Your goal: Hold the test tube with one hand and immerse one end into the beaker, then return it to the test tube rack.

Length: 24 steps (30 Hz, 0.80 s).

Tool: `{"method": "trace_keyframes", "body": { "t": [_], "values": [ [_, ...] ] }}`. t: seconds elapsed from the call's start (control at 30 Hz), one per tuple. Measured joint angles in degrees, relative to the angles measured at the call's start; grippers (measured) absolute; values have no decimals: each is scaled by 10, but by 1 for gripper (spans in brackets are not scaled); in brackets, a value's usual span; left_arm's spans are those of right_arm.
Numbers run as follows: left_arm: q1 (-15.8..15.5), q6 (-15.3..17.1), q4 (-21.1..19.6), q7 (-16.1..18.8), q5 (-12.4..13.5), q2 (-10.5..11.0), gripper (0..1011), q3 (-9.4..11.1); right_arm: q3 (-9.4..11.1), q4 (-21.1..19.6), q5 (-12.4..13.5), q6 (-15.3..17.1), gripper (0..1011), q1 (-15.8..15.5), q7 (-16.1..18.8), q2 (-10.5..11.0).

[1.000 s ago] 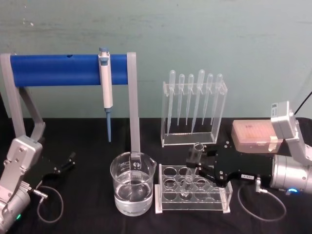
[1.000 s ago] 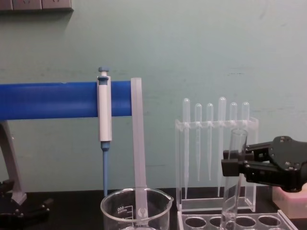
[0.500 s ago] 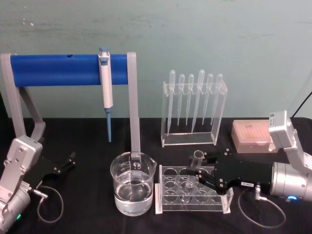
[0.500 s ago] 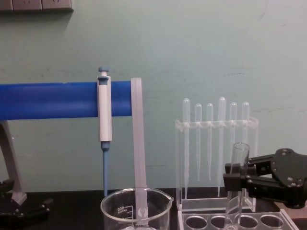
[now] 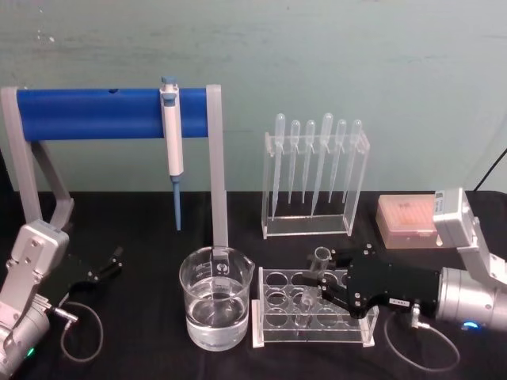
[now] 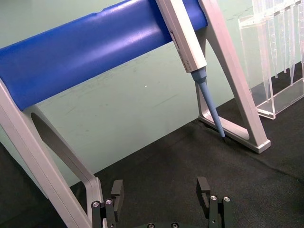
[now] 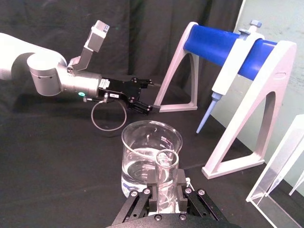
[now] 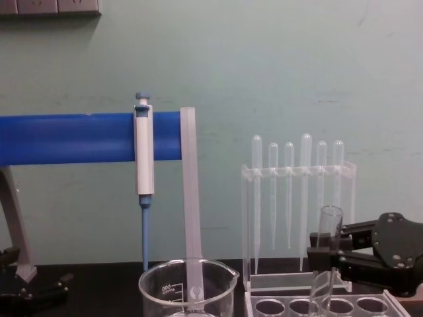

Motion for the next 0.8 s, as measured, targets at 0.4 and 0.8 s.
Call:
{"method": "trace_keyframes", "body": {
  "t": [0.4, 0.8],
  "values": [
    [0, 0, 0, 0, 0, 0, 1000, 0, 3, 9, -2, -4, 225, 0, 4, -8],
    [0, 0, 0, 0, 0, 0, 1000, 0, 3, 9, -2, -4, 242, 0, 4, -8]
  ]
}}
